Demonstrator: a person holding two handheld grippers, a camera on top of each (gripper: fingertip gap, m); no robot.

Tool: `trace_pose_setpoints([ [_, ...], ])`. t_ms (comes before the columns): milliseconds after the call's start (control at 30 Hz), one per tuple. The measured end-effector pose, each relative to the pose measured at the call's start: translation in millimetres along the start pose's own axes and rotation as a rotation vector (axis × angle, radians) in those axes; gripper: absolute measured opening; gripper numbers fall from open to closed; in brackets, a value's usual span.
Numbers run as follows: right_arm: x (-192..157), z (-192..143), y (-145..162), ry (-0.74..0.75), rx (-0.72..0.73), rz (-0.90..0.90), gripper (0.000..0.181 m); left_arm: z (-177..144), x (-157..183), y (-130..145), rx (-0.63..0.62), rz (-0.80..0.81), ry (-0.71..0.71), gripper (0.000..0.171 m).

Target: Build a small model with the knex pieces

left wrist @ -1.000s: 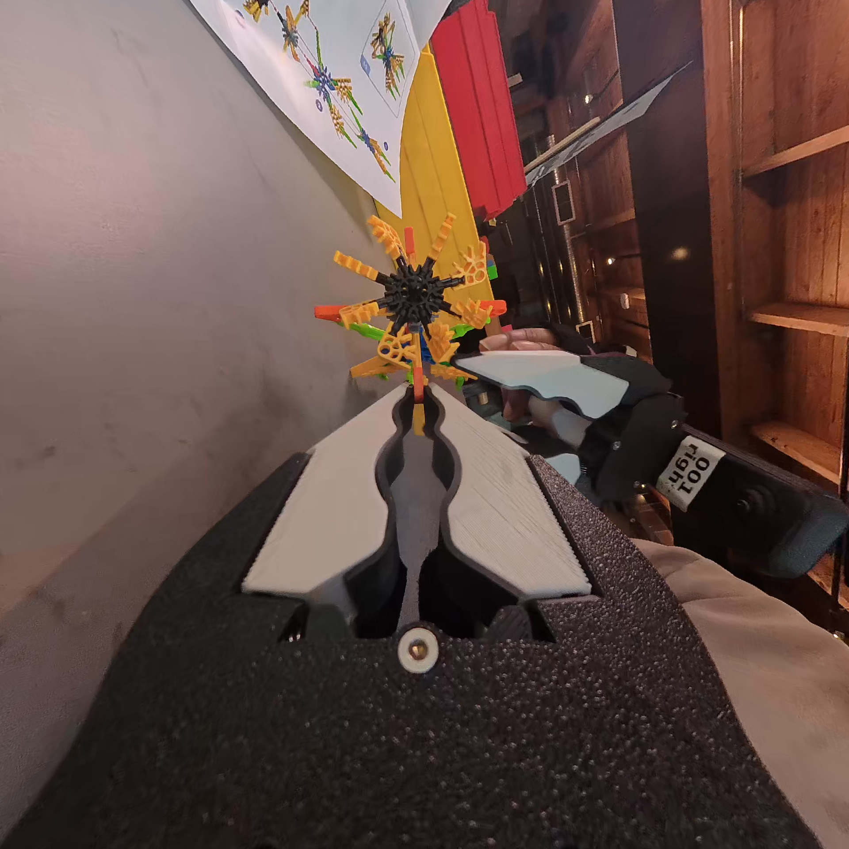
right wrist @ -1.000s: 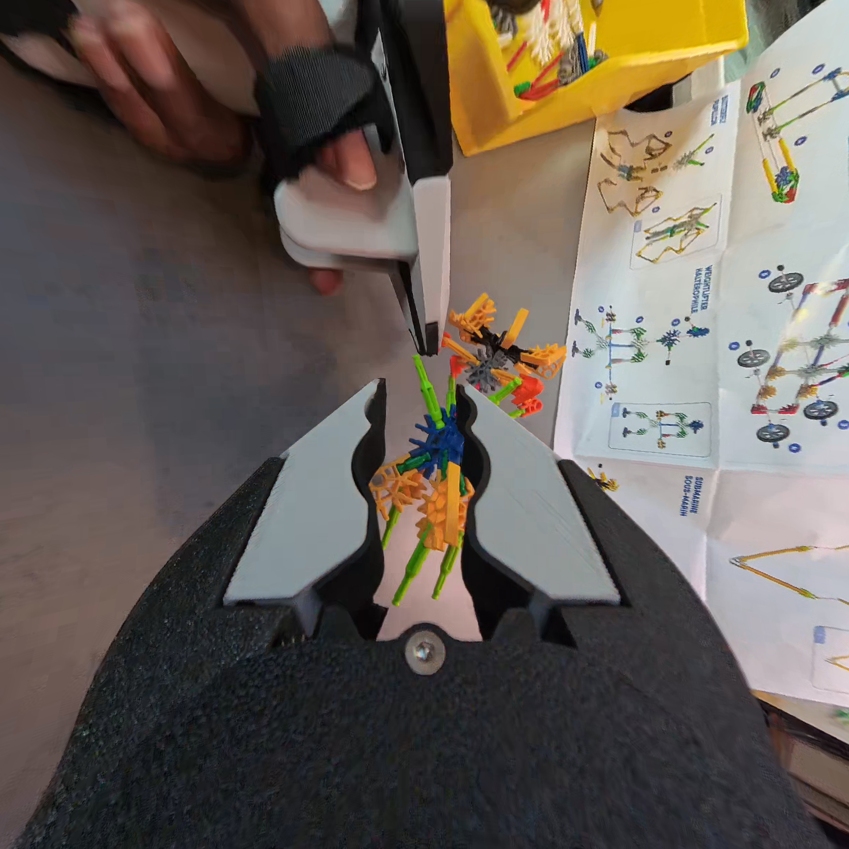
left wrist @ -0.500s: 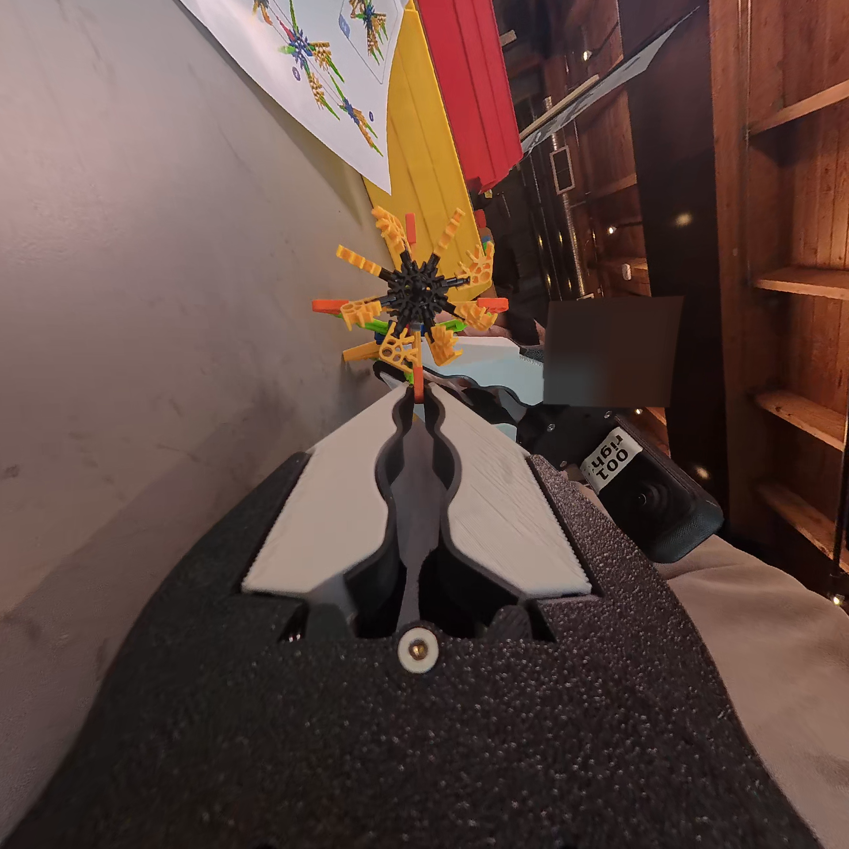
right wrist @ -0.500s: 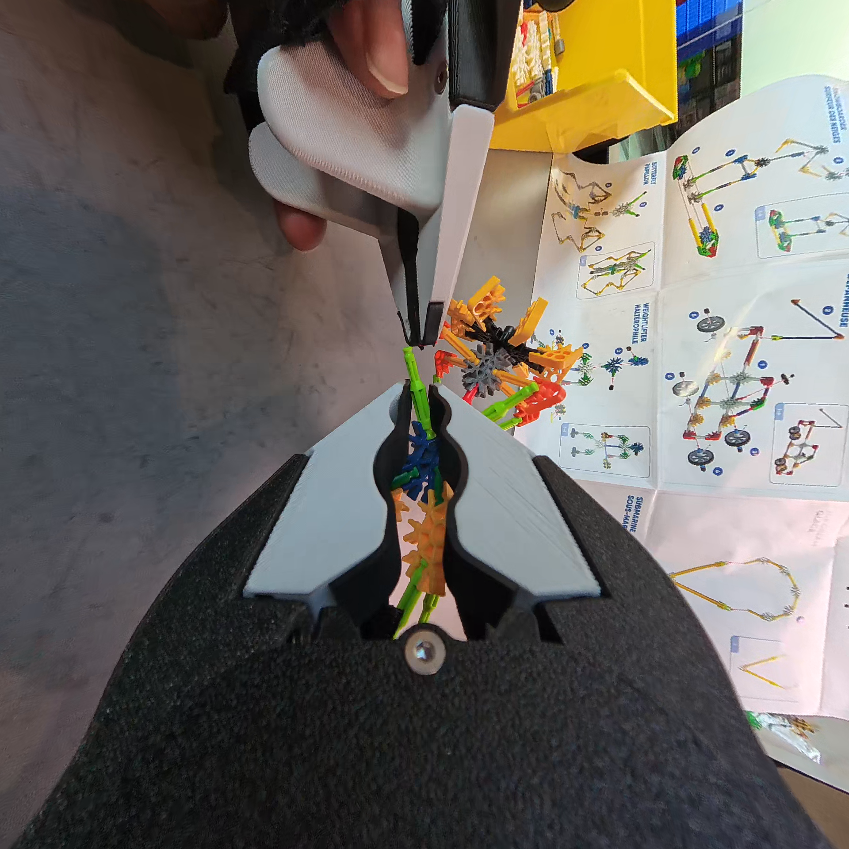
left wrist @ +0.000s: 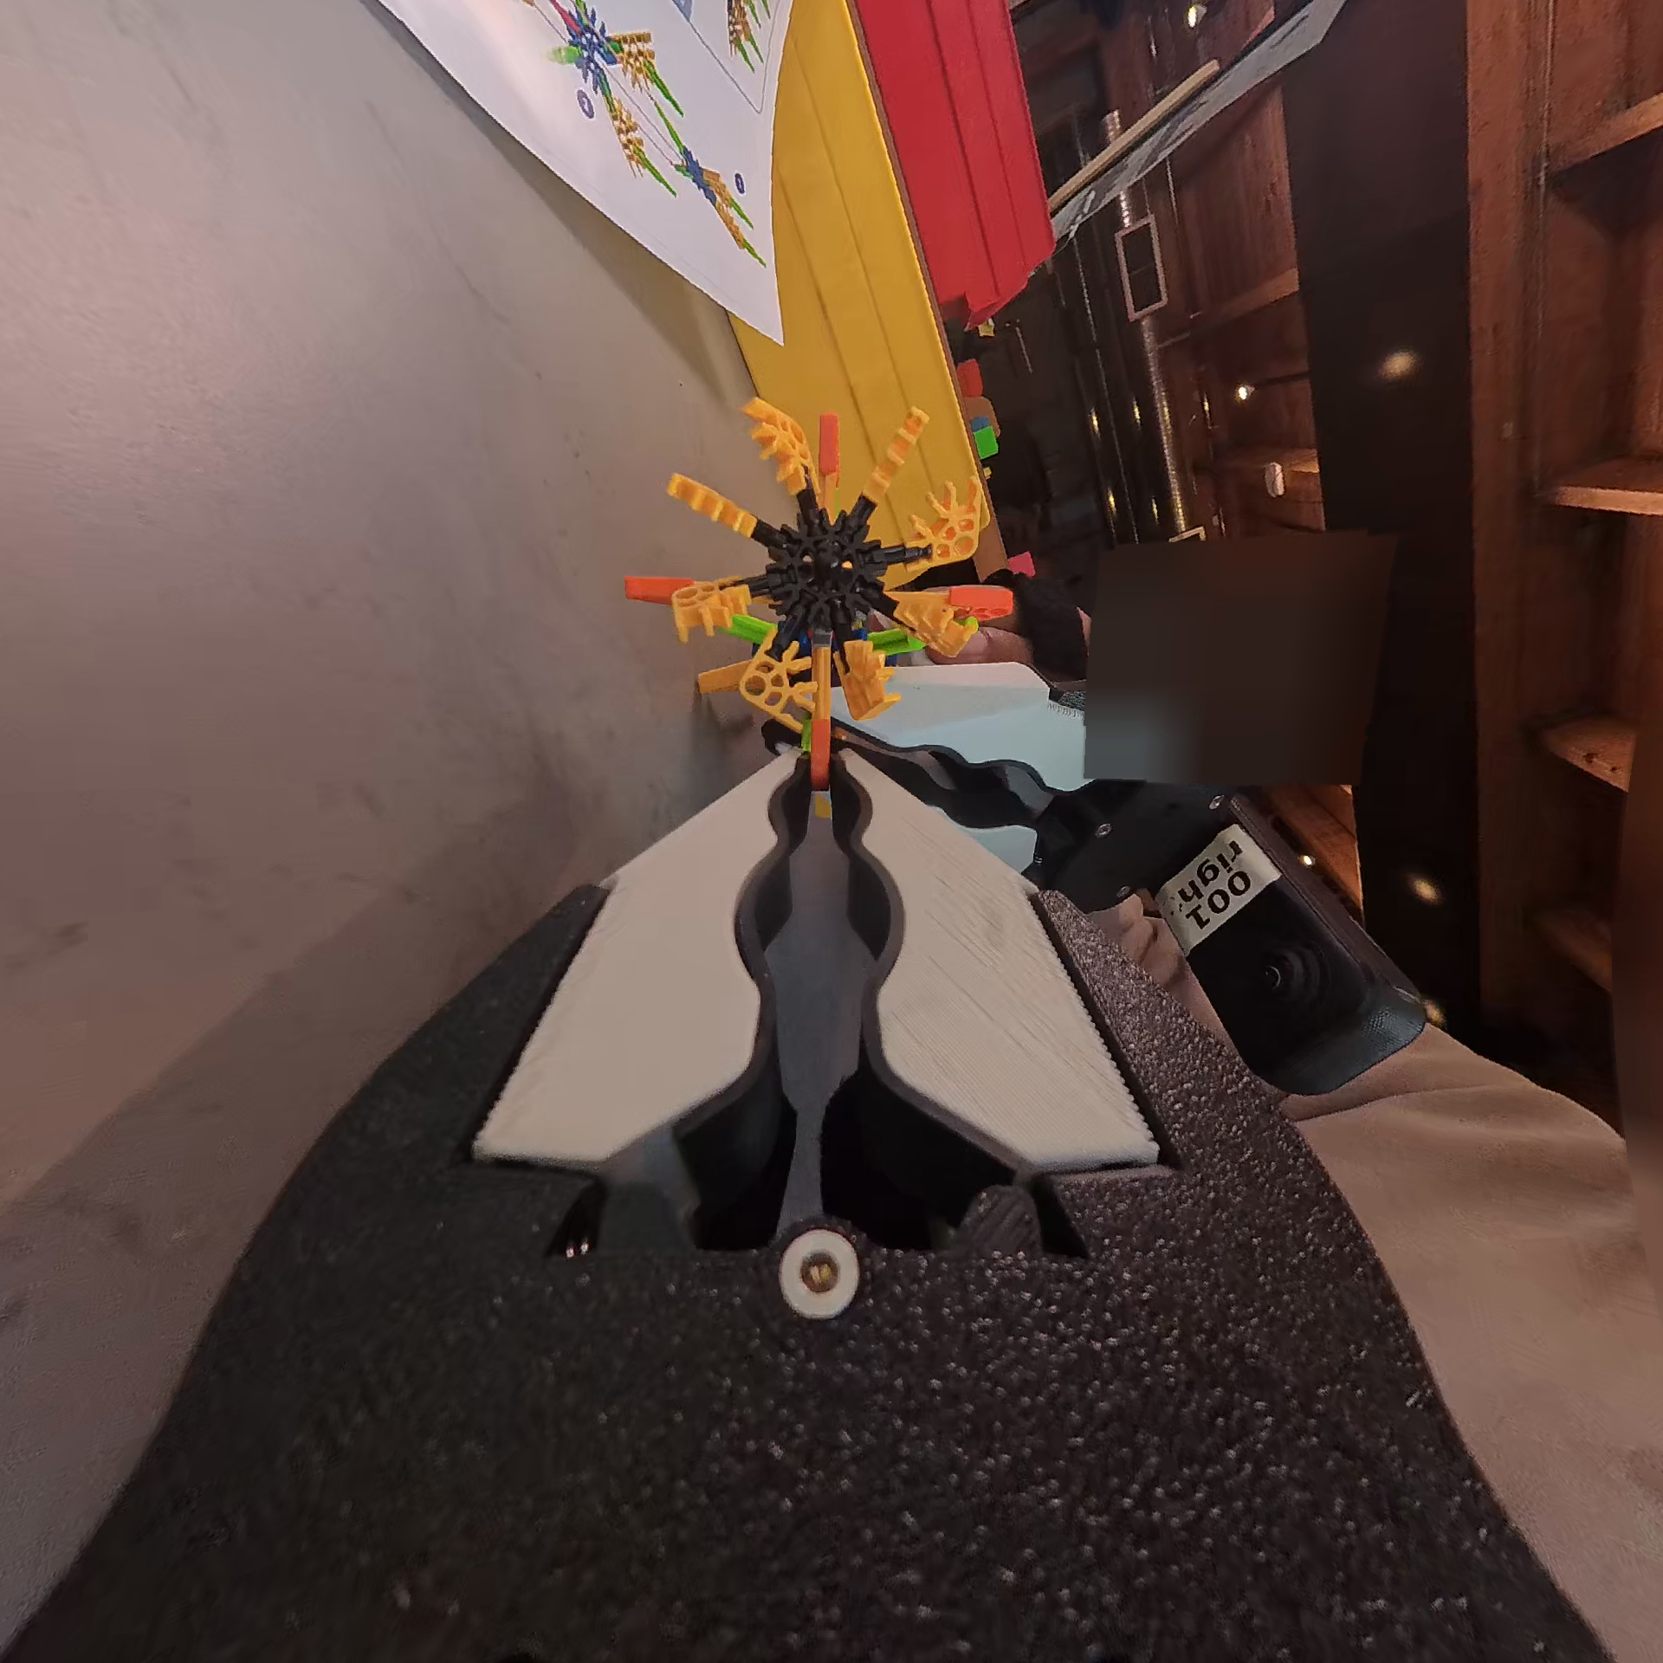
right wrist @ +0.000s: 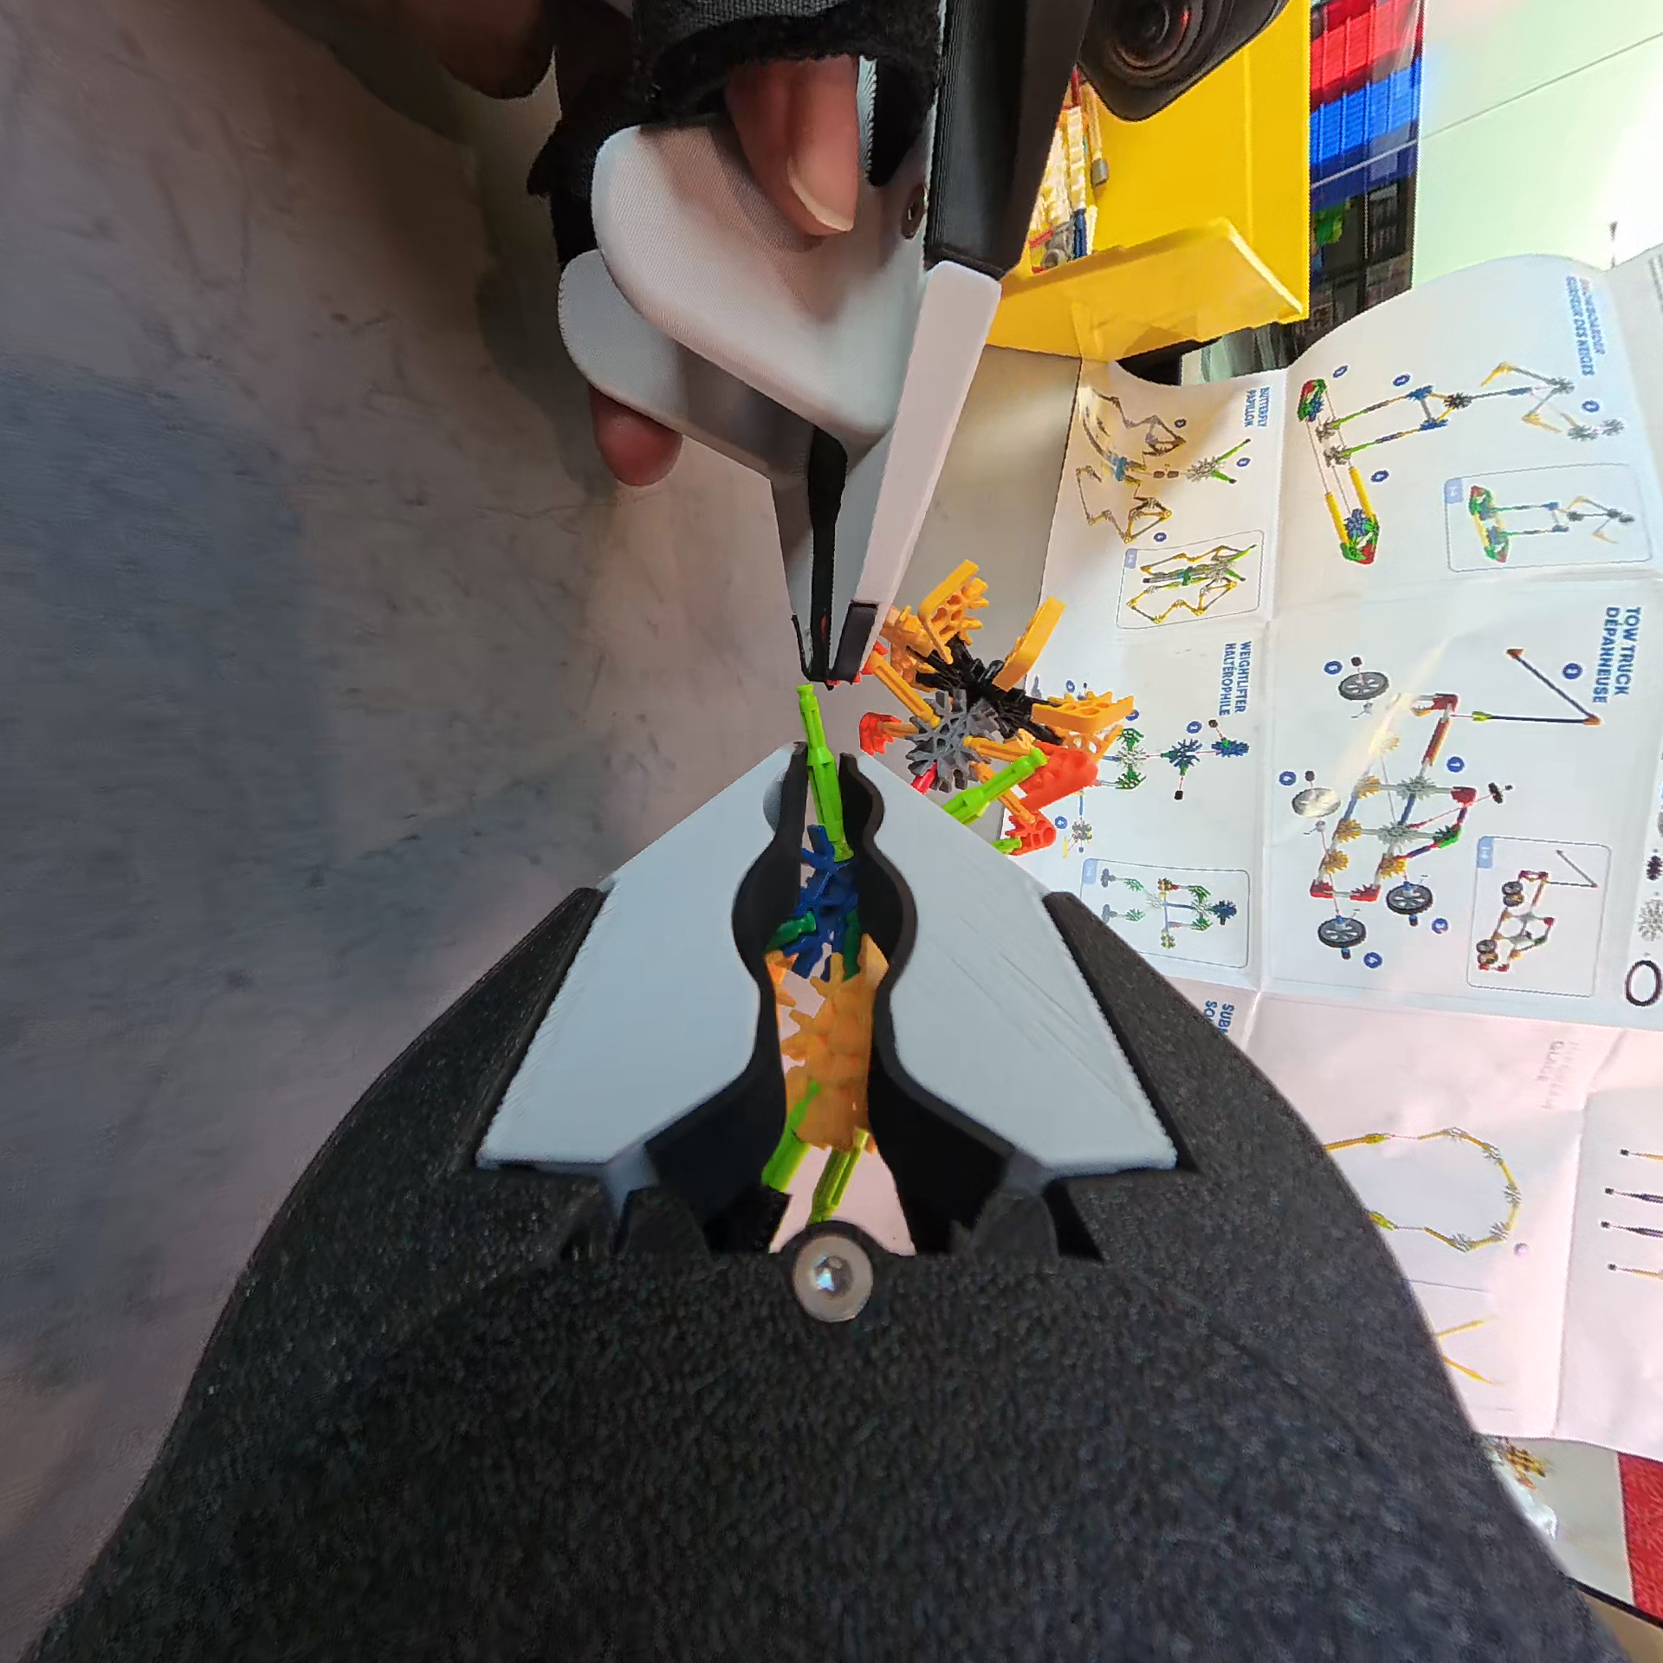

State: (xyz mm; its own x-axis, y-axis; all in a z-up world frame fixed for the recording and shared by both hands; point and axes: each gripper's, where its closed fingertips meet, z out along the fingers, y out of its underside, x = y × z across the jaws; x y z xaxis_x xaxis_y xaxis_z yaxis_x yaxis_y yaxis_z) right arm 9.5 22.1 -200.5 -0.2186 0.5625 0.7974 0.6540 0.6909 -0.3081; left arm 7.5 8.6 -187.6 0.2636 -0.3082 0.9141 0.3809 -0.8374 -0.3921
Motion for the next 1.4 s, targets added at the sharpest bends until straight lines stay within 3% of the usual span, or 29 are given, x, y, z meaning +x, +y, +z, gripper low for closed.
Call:
trace_pose_setpoints([
  [333, -2.4, -6.0, -0.2, -0.038, 0.095, 0.046, 0.004, 2.7, 2.4, 3.2, -0.034, 0.012, 0.027, 0.005],
  [1000, -4.0, -6.7, 2.0, -0.019, 0.101, 0.029, 0.003, -4.6, -0.9, 4.5, -0.069, 0.075, -0.015, 0.004],
  [1200, -4.3, -5.4, -1.4, -0.008, 0.111, 0.031, 0.004, -3.7, 1.8, 5.2, -0.078, 0.108, -0.017, 0.016],
  [1400, -4.3, -7.8, -6.3, -0.014, 0.14, 0.046, 0.004, -1.1, 3.5, 11.2, -0.114, 0.115, -0.011, 0.004],
])
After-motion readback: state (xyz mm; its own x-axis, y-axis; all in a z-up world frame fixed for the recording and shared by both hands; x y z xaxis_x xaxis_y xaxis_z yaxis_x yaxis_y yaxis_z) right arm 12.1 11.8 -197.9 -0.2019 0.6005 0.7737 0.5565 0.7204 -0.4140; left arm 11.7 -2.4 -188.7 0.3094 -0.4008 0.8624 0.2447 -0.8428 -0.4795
